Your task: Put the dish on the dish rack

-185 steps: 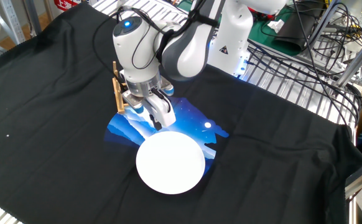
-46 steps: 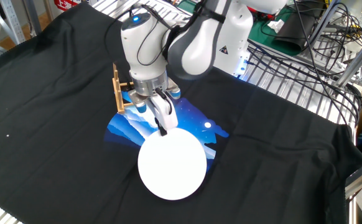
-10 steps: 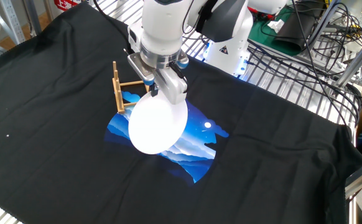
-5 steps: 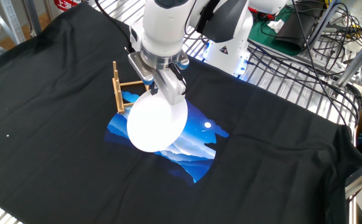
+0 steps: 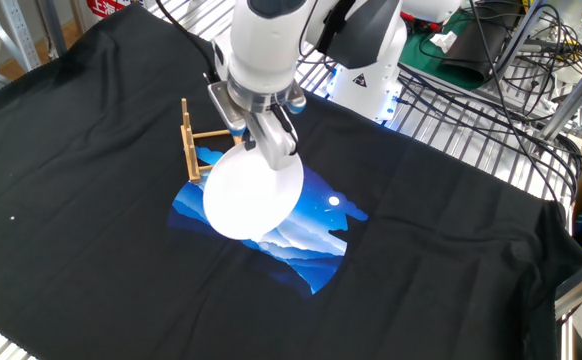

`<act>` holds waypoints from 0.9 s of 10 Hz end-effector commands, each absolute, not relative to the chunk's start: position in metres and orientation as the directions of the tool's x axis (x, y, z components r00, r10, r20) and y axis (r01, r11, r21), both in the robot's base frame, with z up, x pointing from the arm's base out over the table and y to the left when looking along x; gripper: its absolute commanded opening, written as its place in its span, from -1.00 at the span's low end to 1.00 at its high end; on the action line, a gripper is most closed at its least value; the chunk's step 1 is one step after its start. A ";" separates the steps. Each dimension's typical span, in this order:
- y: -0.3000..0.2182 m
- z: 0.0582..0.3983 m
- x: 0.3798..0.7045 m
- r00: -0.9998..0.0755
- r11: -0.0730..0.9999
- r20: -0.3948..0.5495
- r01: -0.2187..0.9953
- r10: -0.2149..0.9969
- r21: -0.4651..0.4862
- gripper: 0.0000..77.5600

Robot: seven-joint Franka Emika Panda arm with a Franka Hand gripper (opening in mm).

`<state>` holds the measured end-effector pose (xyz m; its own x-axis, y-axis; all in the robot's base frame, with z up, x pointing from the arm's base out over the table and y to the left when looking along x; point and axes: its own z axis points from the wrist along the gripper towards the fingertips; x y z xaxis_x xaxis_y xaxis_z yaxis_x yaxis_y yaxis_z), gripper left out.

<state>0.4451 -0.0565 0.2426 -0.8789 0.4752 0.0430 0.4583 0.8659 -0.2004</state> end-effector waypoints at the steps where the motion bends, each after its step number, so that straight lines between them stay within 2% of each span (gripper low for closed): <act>1: -0.056 0.245 0.446 -0.853 0.841 0.048 0.502 0.520 -0.199 -0.97; 9: -0.056 0.245 0.446 -0.795 0.781 0.022 0.591 0.606 -0.202 -0.97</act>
<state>0.4446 -0.0561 0.2434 -0.7982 0.6015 0.0316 0.5849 0.7865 -0.1985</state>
